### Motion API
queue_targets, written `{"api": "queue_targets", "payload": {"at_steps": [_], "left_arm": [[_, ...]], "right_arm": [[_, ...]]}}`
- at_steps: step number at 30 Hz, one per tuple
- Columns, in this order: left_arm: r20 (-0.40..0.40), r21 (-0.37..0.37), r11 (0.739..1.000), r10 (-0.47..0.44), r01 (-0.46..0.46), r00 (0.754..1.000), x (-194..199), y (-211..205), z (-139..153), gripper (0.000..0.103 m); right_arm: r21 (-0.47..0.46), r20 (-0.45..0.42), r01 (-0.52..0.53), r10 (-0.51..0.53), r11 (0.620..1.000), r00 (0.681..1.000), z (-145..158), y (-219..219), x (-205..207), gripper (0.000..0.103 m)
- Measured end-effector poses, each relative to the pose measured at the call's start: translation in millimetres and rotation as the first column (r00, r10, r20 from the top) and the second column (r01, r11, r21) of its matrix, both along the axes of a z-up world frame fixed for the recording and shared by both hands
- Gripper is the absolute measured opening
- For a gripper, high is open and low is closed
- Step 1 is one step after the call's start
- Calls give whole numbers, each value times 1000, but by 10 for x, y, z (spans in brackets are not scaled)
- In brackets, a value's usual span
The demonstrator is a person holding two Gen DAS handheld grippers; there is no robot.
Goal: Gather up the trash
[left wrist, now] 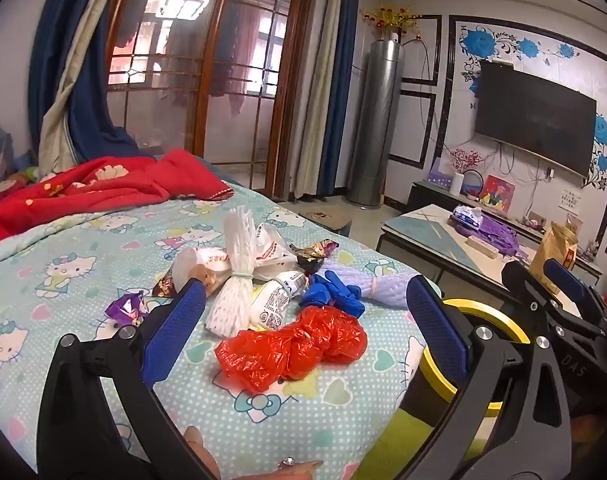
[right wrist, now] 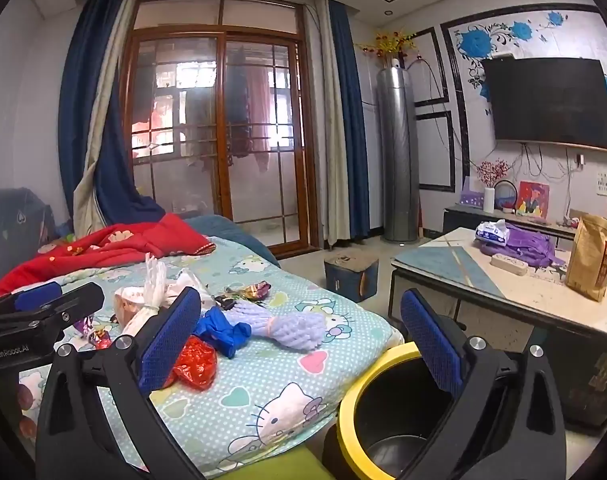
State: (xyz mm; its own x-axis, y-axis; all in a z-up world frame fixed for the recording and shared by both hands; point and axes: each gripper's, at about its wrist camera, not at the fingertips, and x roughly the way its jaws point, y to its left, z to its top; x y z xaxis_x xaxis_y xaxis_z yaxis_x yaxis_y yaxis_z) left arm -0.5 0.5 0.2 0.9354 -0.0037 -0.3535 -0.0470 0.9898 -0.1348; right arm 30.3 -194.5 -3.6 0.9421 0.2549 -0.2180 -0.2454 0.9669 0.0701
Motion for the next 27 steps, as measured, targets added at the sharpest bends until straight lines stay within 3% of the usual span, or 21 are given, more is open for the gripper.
{"api": "queue_targets", "payload": {"at_steps": [27], "left_arm": [[5,11,1000,-14,14,1000,14,-1,-31,92]], "right_arm": [[-15,3,3,-3,1000,1000,-16,-6,-13,97]]}}
